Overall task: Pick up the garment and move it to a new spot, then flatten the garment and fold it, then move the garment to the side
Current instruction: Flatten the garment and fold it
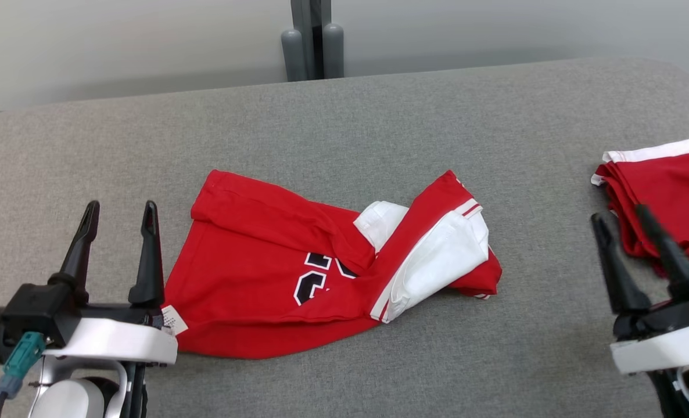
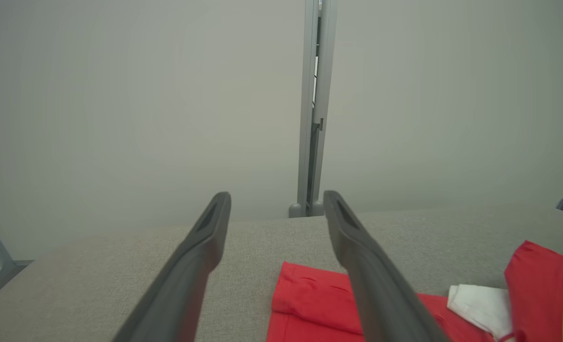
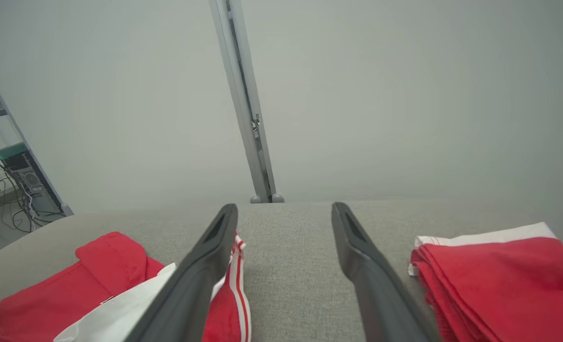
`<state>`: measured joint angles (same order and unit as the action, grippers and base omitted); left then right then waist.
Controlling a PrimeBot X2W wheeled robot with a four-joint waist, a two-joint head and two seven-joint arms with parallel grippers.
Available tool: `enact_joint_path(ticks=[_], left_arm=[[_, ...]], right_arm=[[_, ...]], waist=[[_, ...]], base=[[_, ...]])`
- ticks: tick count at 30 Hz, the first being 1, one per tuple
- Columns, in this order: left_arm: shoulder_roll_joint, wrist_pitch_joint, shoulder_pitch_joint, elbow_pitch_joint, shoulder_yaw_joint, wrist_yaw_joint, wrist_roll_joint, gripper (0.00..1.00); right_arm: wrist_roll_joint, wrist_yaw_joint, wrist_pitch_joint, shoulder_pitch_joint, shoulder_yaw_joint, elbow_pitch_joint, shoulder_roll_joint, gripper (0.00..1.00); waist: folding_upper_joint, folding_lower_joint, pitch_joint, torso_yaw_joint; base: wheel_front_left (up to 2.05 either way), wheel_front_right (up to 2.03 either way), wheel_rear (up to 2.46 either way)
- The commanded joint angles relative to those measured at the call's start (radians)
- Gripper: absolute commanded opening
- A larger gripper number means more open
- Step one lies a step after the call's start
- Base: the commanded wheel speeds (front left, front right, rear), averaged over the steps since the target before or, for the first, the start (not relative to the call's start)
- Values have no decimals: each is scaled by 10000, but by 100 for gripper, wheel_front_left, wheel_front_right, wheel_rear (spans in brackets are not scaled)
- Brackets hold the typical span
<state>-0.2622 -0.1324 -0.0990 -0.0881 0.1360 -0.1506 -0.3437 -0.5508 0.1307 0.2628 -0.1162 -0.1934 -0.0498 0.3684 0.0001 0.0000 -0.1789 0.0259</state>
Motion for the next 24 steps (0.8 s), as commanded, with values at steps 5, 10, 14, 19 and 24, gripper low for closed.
enact_joint_path(ticks=[5, 10, 14, 19, 24], left_arm=[[-61, 135, 407, -231, 50, -167, 118, 100], [-52, 220, 782, -411, 202, -259, 189, 100], [-32, 275, 1077, -474, 333, -270, 197, 100], [-50, 351, 1340, -369, 443, -290, 170, 100], [-73, 374, 1371, -247, 499, -283, 143, 100]], right_arm=[[1535, 2, -655, 340, 1398, 1184, -864, 100], [2382, 2, -1526, 757, 1738, 1918, -1629, 100], [2620, 2, -1986, 1112, 1708, 2091, -1951, 100], [2710, 2, -2190, 1390, 1736, 2061, -2132, 100], [2728, 2, -2330, 1468, 1781, 1981, -2175, 100]], waist=[[-1, 0, 289, 19], [-1, 0, 578, -91], [-1, 0, 812, -209], [-1, 0, 1039, -301], [-1, 0, 1158, -357]], base=[[0, 0, 0], [0, 0, 0], [0, 0, 0], [0, 0, 0], [0, 0, 0]])
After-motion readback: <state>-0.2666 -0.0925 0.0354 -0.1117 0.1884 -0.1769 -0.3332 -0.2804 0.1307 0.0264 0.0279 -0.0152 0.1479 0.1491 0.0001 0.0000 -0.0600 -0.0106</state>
